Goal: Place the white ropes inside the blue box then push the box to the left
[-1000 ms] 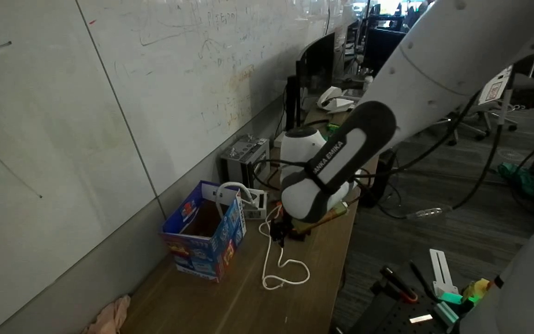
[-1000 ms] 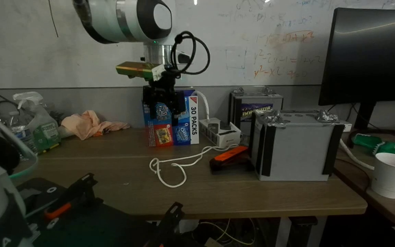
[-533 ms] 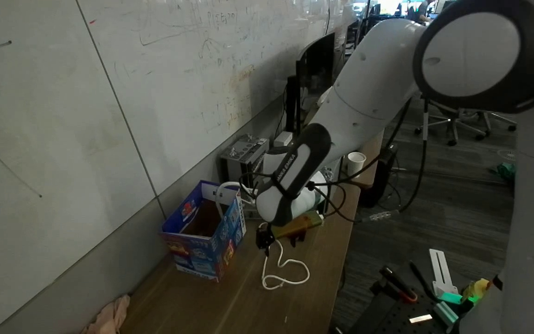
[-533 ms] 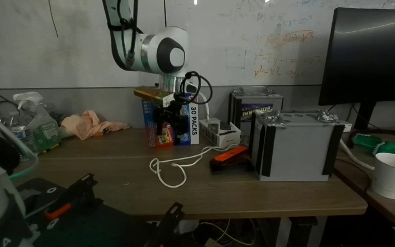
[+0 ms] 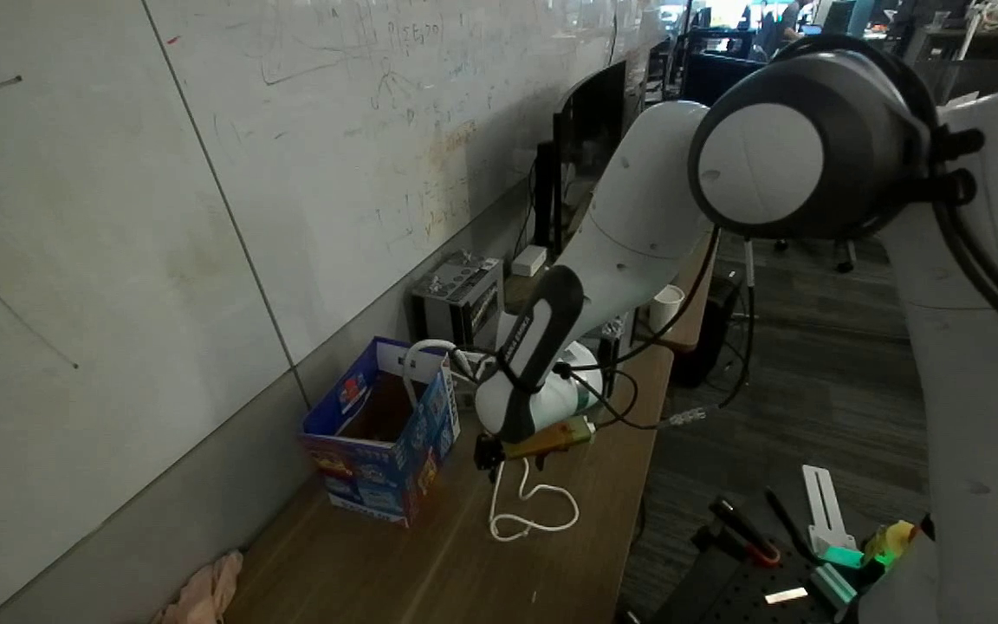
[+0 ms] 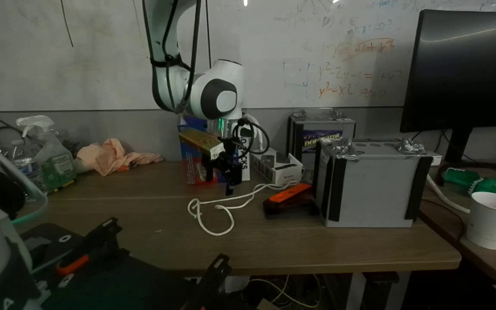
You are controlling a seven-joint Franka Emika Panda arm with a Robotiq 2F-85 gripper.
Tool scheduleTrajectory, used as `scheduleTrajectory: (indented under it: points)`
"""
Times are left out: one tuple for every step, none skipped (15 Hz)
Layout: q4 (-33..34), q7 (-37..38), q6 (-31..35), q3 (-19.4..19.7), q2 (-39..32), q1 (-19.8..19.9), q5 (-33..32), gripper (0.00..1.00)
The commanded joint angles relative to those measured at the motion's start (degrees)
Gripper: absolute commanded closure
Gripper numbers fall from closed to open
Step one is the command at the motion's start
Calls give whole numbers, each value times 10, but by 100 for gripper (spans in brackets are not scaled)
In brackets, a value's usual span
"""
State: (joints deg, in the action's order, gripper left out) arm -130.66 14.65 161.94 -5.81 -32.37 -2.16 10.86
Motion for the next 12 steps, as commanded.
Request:
scheduleTrajectory:
  points:
    - [23, 34, 52, 44, -42, -41, -1, 0]
    - [27, 44, 59, 57, -52, -53, -3, 0]
    - [34, 59, 61, 74, -61, -70, -5, 0]
    - [42, 74, 59, 88, -70, -86, -5, 0]
    - [50, 89, 60, 96, -77, -97, 0, 0]
    - [58, 101, 55, 102, -83, -105, 4, 0]
    - [65, 116, 58, 106, -90, -112, 9, 0]
    - [71, 127, 56, 109, -94, -118, 11, 0]
    - [77, 139, 56, 111, -100, -122, 13, 0]
    - [82, 150, 58, 115, -106, -128, 14, 0]
    - [86, 158, 56, 118, -109, -132, 15, 0]
    - [91, 167, 56, 122, -115, -136, 15, 0]
